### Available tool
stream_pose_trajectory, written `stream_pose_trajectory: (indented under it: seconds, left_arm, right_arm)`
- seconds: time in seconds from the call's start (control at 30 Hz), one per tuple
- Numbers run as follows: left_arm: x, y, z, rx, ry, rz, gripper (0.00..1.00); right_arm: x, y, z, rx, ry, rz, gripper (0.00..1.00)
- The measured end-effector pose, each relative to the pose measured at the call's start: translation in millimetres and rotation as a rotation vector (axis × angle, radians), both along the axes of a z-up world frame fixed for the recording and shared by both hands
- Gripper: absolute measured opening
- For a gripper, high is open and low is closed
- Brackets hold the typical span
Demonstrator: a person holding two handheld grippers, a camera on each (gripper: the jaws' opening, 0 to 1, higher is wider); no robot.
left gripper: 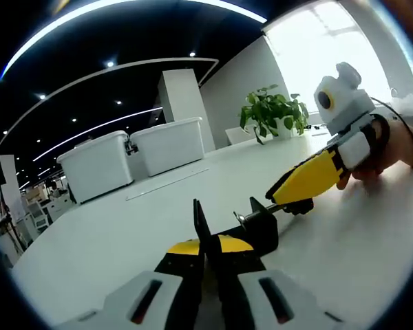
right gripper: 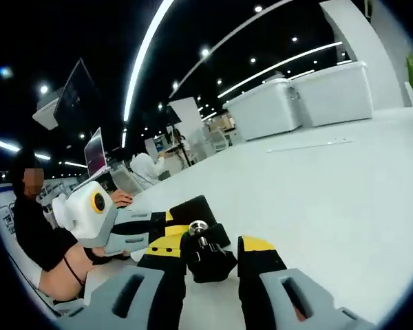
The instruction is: Clamp the fixed fixture on the desktop, loosen the retaining clip, secure it to the edge of the desk, and tighten the retaining clip.
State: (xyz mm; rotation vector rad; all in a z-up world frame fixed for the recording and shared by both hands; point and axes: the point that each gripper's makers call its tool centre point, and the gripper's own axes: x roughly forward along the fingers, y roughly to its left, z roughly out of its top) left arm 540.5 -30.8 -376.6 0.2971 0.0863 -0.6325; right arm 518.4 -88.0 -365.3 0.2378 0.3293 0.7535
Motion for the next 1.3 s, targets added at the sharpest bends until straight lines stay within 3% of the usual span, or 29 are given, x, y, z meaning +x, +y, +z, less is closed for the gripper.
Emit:
stream_pose_trajectory:
  seconds: [0.1, 0.3, 0.43, 0.57, 0.7, 0.8, 0.83, 0.87, 0.97, 1.03, 1.1, 1.2, 1.3]
  left_arm:
    - [0.3, 0.3, 0.2, 0.000, 0.000, 0.000, 0.06]
    - [0.8, 0.3, 0.4, 0.000, 0.000, 0.000, 0.06]
    - [1.0, 0.3, 0.3, 0.000, 0.000, 0.000, 0.06]
    - [1.3, 0.4, 0.3, 0.000, -0.001, 0.000, 0.06]
    - [1.6, 0.4, 0.3, 0.001, -0.001, 0.001, 0.06]
    - [1.9, 0.4, 0.3, 0.001, -0.002, 0.001, 0.06]
    - [1.8, 0.5, 0.3, 0.001, -0.001, 0.001, 0.06]
    - [1.9, 0.5, 0.2, 0.001, -0.002, 0.001, 0.06]
    - [1.6, 0.5, 0.2, 0.000, -0.001, 0.001, 0.06]
    - [1.7, 0.3, 0.1, 0.001, -0.001, 0.000, 0.06]
    - [1.7, 0.3, 0.1, 0.000, -0.001, 0.000, 0.06]
    - [1.7, 0.2, 0.1, 0.000, -0.001, 0.001, 0.06]
    - [1.7, 0.1, 0.2, 0.000, -0.001, 0.001, 0.06]
  right_arm:
    - [-3.1, 1.8, -2.4, -0.045, -0.046, 0.013, 0.28]
    - [-9.9, 6.0, 2.8, -0.213, -0.296, 0.047, 0.27]
    - [-9.4, 7.3, 4.0, -0.278, -0.373, 0.056, 0.27]
    - [-11.7, 9.9, 6.0, -0.415, -0.524, 0.067, 0.27]
    - [-10.3, 10.9, 4.9, -0.452, -0.561, 0.063, 0.27]
    - [-7.4, 8.1, 5.2, -0.420, -0.523, 0.047, 0.28]
    - [-6.7, 5.9, 4.9, -0.366, -0.463, 0.028, 0.29]
    - [-6.4, 5.1, 6.5, -0.336, -0.442, 0.022, 0.31]
    - [-2.7, -2.0, 23.2, -0.151, -0.353, -0.021, 0.36]
    - [-1.7, -8.4, 27.1, -0.040, -0.254, -0.027, 0.36]
    - [-2.2, -13.7, 20.9, 0.049, -0.107, -0.020, 0.35]
    - [-1.0, -19.4, 10.2, 0.103, 0.026, -0.010, 0.32]
    - [1.6, -23.2, 11.3, 0.117, 0.036, -0.019, 0.25]
